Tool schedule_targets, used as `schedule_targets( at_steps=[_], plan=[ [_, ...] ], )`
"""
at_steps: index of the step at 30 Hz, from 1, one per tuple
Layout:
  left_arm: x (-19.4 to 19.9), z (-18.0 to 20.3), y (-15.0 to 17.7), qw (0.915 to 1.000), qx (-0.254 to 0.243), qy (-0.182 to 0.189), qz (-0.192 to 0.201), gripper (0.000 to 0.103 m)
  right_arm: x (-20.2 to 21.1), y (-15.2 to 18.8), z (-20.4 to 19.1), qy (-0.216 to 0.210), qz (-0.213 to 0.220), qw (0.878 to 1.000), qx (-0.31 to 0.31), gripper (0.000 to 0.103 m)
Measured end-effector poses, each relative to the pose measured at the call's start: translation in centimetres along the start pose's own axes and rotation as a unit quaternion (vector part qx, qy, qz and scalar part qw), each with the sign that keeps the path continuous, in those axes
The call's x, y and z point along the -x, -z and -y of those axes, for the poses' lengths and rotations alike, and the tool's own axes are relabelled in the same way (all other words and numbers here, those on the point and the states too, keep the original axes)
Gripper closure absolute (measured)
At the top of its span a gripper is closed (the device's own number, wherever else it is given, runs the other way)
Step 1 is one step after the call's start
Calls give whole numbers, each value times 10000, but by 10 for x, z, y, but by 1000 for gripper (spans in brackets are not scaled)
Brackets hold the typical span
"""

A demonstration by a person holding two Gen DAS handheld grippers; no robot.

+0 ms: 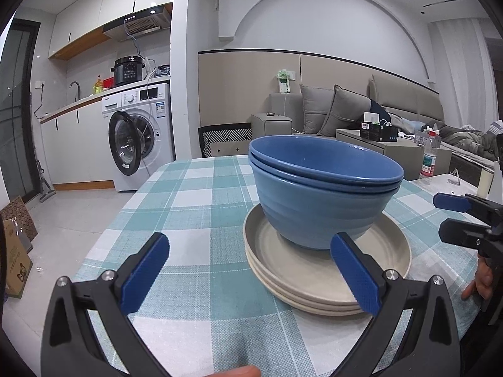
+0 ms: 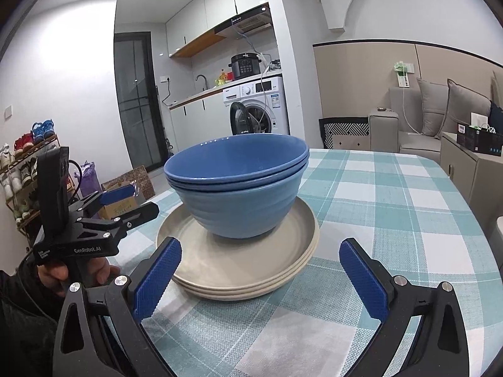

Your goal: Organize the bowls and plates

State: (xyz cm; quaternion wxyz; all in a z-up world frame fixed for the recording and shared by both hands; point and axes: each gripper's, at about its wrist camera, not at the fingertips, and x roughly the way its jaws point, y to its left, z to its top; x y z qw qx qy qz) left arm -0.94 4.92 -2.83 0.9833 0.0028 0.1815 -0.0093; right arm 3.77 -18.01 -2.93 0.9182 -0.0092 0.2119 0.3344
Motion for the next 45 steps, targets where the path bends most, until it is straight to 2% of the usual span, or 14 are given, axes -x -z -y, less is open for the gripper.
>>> schedule_targets(
  at_steps=[18,45],
  plan=[
    [-2,5,3,9996,-147,256,-53,0,0,2,-1,-46,-36,10000,4,1],
    [-2,7,3,9994,-196,266,-82,0,-1,4,-3,-46,-46,10000,19,1]
  ],
)
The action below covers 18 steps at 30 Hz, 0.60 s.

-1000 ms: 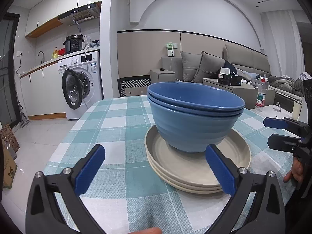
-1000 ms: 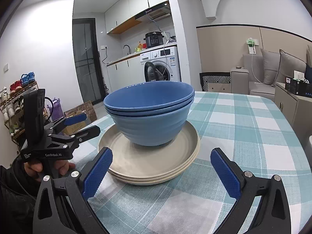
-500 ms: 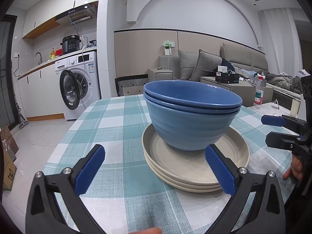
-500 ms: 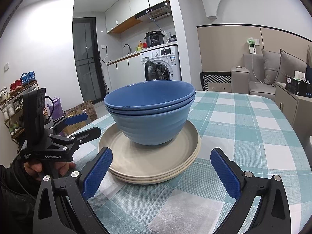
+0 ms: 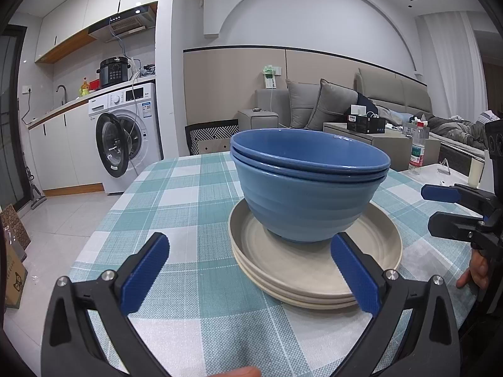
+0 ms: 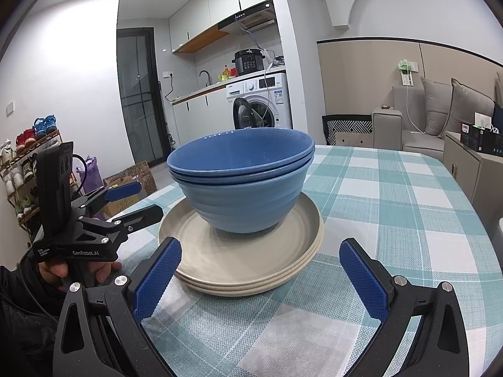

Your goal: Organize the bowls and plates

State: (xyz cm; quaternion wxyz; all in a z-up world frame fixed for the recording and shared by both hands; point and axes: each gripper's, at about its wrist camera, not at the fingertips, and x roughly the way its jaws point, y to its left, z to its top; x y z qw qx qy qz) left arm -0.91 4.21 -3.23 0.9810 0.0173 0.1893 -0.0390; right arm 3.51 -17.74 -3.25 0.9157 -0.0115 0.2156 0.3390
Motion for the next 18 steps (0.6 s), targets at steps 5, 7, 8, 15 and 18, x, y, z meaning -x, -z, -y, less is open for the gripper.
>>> schedule_targets(
  at_steps=[5,7,8,15,18],
  plan=[
    [0,0,0,10000,0,2,-3,0,-1,1,2,-15,-9,10000,-49,1],
    [0,0,0,10000,-5,-1,1,0,-1,0,3,-9,-14,10000,-38,1],
    [0,0,0,10000,-3,0,-4,0,-1,0,3,-11,-18,10000,-37,1],
    [0,0,0,10000,-2,1,-2,0,-1,0,3,-11,-15,10000,-37,1],
    [0,0,0,10000,-5,-1,-1,0,-1,0,3,-11,-14,10000,-39,1]
  ],
)
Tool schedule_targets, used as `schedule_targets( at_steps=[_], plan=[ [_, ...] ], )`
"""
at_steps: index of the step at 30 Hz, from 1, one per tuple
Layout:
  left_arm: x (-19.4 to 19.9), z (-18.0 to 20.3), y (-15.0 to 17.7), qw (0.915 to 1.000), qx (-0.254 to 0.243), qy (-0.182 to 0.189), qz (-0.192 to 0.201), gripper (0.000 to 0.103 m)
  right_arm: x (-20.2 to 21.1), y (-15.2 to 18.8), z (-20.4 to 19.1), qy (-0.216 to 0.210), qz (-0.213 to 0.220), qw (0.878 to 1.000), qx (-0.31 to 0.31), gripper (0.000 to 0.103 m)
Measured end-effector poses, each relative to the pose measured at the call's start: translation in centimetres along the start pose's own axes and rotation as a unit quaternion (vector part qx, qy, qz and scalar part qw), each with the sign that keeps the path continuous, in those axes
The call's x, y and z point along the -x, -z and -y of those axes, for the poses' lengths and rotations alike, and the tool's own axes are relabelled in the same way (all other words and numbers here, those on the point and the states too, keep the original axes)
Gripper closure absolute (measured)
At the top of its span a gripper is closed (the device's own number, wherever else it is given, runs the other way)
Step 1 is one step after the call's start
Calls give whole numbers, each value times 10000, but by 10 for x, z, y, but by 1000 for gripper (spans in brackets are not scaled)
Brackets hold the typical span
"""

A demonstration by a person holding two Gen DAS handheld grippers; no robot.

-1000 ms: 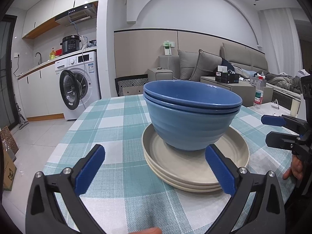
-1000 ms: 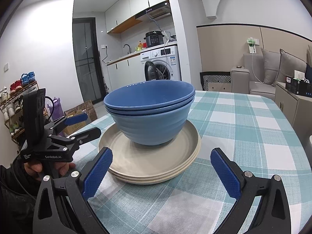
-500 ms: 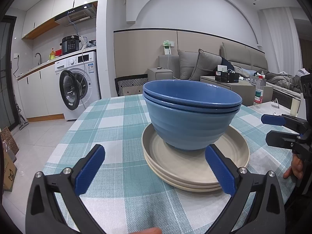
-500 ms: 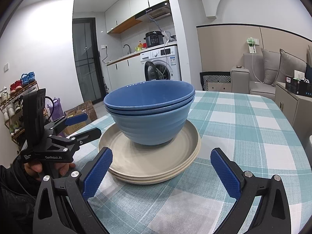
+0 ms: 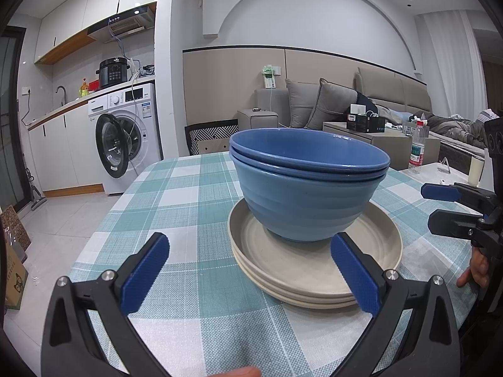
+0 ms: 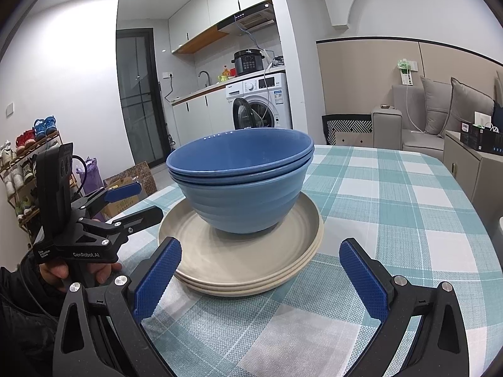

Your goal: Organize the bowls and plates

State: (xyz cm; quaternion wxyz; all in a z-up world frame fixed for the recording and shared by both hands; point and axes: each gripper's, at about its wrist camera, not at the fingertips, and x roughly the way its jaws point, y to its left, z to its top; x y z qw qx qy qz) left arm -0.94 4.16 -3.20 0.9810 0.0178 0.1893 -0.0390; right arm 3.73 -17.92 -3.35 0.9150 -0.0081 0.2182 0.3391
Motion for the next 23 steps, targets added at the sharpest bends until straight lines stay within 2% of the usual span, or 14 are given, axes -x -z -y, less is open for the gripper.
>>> schedule_targets(
  at_steps=[23],
  plan=[
    [0,3,0,10000,-62,21,5,0,0,0,-1,-1,-12,10000,17,1]
  ],
)
